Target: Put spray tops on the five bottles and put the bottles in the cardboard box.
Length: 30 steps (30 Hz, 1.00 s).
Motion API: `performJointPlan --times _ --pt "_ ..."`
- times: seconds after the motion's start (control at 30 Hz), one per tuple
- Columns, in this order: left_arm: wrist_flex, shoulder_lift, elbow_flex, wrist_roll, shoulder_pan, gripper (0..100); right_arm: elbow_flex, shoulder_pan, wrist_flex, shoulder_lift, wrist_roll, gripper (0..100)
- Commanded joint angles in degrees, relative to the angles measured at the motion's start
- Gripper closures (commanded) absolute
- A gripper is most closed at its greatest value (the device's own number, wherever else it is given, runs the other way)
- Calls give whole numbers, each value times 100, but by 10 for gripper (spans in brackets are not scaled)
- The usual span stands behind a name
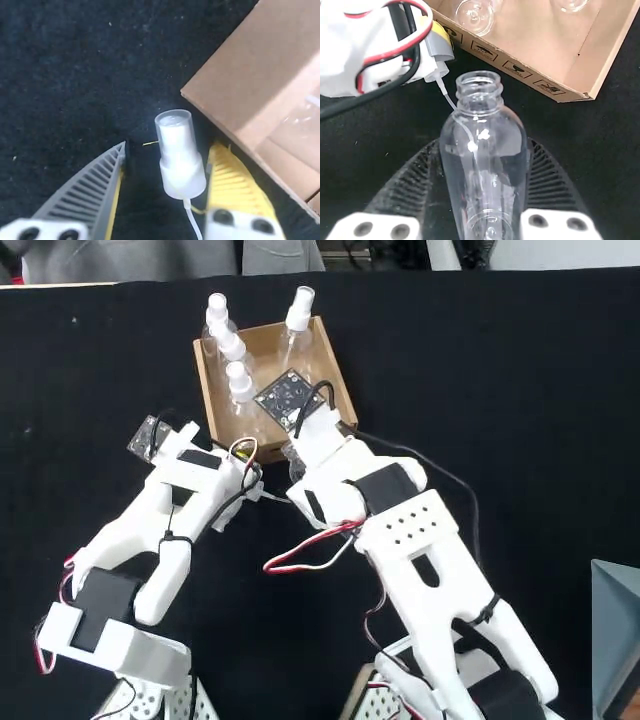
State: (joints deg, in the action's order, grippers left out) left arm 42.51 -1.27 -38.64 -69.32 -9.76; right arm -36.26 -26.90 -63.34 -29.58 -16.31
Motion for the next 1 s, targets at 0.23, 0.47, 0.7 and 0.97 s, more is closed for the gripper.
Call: performJointPlan --times 0.23,0.47,0.7,0.97 --pt "-79 -26 277 -53 374 890 66 149 70 -295 -62 861" --pt "-79 -26 259 -26 444 968 40 149 79 -295 -62 861" --pt "-26 -88 242 -26 479 971 -13 149 123 -295 -62 861" --pt "589 -97 488 -26 602 971 -13 149 123 -295 -62 861"
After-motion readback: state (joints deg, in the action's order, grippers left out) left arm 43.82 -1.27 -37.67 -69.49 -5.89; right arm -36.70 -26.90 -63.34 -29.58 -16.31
